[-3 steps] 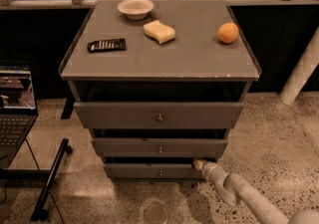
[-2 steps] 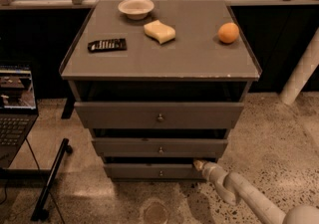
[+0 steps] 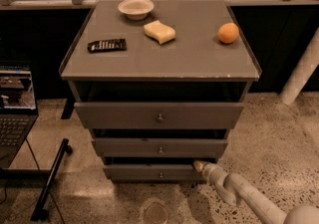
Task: Open bottom drawer
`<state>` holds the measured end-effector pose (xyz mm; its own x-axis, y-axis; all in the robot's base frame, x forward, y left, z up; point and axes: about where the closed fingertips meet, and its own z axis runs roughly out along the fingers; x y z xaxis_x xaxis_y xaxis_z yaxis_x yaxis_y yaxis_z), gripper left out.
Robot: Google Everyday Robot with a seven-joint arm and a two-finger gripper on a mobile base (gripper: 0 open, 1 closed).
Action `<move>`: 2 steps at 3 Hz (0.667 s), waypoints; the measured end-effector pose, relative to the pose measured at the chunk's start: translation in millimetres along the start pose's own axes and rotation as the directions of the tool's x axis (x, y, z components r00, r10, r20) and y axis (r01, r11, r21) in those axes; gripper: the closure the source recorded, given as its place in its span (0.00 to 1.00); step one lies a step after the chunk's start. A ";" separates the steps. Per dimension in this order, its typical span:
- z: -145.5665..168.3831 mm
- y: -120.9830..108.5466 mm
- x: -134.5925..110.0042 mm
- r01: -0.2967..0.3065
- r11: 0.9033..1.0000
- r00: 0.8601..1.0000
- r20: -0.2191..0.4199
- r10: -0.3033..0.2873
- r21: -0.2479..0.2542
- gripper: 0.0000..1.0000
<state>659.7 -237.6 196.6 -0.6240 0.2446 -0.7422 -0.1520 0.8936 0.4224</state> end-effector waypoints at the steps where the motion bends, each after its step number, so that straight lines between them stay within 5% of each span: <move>1: -6.6 15.3 8.5 -0.020 0.999 0.997 -0.071 0.017 -0.047 1.00; 2: -17.2 13.1 15.7 -0.037 0.998 0.993 -0.113 0.031 -0.051 1.00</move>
Offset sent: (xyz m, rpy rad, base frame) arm -0.0996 -0.0384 -0.0348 0.0926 0.3354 0.0880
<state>634.8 -228.5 199.4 -0.7108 0.2280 -0.6654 -0.1681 0.8636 0.4754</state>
